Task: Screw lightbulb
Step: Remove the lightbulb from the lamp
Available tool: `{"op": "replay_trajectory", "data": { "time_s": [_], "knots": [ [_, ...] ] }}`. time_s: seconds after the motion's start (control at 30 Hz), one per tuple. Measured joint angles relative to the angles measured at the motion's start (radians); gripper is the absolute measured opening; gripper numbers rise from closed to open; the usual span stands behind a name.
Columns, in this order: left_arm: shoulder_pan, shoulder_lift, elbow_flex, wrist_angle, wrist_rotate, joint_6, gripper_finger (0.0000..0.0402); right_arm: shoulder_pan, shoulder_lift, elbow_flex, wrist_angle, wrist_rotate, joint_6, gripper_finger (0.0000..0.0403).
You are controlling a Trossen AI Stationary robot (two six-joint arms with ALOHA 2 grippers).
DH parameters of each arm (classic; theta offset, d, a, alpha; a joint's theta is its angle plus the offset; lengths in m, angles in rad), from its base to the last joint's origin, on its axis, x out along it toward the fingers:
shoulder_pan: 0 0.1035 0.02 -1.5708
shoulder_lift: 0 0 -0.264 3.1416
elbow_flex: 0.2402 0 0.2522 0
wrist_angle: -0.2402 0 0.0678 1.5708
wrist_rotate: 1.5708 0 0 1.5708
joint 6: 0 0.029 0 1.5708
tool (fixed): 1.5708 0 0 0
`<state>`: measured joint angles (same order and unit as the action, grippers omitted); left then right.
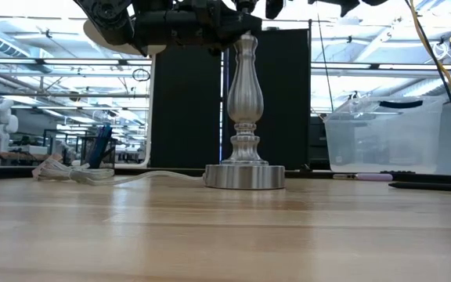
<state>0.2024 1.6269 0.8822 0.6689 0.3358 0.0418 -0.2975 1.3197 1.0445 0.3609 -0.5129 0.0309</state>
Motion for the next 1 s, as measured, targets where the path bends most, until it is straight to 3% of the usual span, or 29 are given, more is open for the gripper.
{"op": "replay_trajectory", "data": {
  "time_s": [0.43,0.8,1.0],
  "knots": [
    [-0.001,0.001,0.002,0.005,0.015,-0.002,0.0072,-0.064,0.005,0.021,0.0,-0.177,0.01,0.0135],
    [-0.002,0.001,0.002,0.005,0.023,-0.004,0.0072,-0.076,0.007,0.051,-0.011,-0.173,0.131,0.0135],
    [-0.003,0.001,0.002,0.002,0.036,-0.003,0.0072,-0.057,0.011,0.052,0.001,-0.172,0.057,0.0135]
  ]
}}
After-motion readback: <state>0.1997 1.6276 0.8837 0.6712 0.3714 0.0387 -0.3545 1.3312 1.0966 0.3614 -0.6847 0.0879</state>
